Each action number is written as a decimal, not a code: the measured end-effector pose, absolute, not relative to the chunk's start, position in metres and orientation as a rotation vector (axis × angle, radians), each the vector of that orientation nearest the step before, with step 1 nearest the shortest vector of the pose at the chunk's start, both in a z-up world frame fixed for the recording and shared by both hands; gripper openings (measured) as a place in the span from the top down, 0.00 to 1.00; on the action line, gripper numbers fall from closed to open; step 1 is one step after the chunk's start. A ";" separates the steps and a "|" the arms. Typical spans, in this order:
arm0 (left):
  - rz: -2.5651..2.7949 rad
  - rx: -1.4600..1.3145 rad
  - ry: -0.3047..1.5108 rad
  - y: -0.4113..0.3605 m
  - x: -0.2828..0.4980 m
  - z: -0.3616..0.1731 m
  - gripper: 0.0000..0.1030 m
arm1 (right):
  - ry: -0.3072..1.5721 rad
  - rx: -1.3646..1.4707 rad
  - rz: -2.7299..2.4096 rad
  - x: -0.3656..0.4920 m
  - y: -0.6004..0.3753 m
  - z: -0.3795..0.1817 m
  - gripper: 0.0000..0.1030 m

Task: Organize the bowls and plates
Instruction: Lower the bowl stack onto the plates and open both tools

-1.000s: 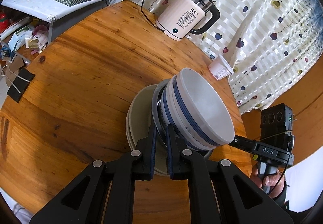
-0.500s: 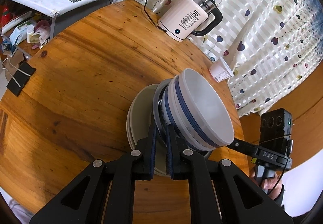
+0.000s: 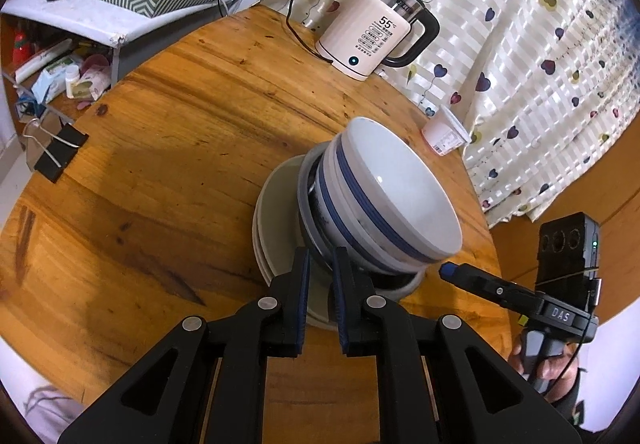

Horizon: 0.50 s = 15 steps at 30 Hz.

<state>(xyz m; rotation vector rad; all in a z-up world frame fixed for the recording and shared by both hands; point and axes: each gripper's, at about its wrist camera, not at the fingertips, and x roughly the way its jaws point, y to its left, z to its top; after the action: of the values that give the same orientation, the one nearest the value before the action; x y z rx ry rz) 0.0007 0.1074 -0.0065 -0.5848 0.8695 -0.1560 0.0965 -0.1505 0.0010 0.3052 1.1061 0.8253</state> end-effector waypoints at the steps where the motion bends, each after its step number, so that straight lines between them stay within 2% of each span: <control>1: -0.152 -0.577 0.866 0.106 -0.001 -0.005 0.88 | 1.105 0.301 0.824 0.095 -0.151 0.002 0.46; 9: -0.149 -0.526 0.840 0.093 -0.015 0.004 0.87 | 1.074 0.265 0.825 0.074 -0.151 0.013 0.40; 11: -0.149 -0.517 0.835 0.090 -0.017 0.006 0.78 | 1.067 0.261 0.823 0.071 -0.152 0.015 0.39; 15: -0.150 -0.503 0.826 0.086 -0.020 0.010 0.76 | 1.055 0.248 0.820 0.064 -0.152 0.019 0.38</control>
<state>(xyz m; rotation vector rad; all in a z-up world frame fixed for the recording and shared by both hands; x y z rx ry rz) -0.0199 0.0858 0.0098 -0.5033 0.8260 -0.1504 0.0645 -0.1516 0.0189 0.2483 1.0550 0.8203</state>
